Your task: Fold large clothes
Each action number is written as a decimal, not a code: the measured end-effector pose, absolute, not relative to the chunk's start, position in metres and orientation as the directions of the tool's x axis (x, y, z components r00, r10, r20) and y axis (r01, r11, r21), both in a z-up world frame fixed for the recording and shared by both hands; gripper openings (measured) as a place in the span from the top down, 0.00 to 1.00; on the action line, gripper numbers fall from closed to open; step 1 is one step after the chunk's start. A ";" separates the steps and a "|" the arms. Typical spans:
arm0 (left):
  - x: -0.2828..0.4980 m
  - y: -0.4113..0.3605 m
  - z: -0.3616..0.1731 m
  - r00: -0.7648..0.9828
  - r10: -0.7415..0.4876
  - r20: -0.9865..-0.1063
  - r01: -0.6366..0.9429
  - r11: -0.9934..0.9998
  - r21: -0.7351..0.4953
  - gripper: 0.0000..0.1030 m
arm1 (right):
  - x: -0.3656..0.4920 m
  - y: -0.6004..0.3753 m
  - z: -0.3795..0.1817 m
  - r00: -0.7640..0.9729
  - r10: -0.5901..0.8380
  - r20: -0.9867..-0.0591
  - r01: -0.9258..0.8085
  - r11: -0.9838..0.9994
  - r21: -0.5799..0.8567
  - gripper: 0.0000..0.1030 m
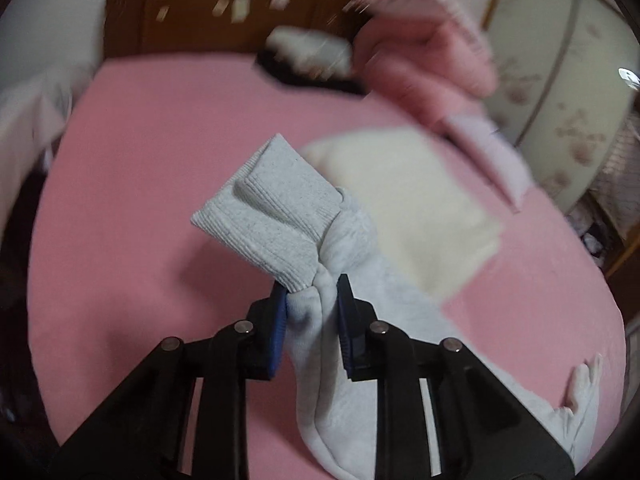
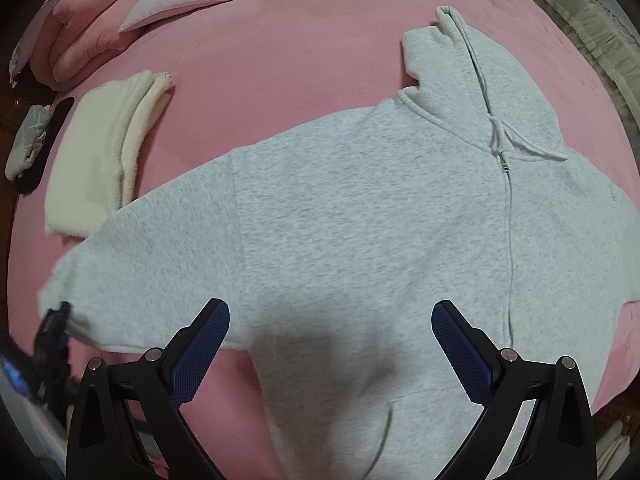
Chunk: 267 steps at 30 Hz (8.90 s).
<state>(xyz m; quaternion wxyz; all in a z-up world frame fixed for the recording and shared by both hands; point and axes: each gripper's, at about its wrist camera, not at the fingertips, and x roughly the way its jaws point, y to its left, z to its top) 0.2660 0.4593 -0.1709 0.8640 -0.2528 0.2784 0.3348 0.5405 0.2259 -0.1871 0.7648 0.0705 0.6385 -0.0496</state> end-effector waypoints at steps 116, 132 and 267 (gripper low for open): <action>0.573 0.190 -0.300 0.401 -0.124 -0.908 0.113 0.990 -0.085 0.83 | 0.451 -0.008 -0.284 0.467 0.348 -0.813 0.201 0.853 0.481 1.00; 0.590 0.178 -0.334 0.387 -0.006 -0.922 0.028 1.000 0.006 0.83 | 0.355 -0.180 -0.301 0.605 -0.038 -0.796 0.656 0.591 0.470 1.00; 0.437 -0.195 -0.228 0.564 -0.238 -0.791 0.099 0.970 -0.221 0.93 | 0.357 -0.391 -0.291 0.454 -0.080 -0.887 0.519 0.833 0.190 0.22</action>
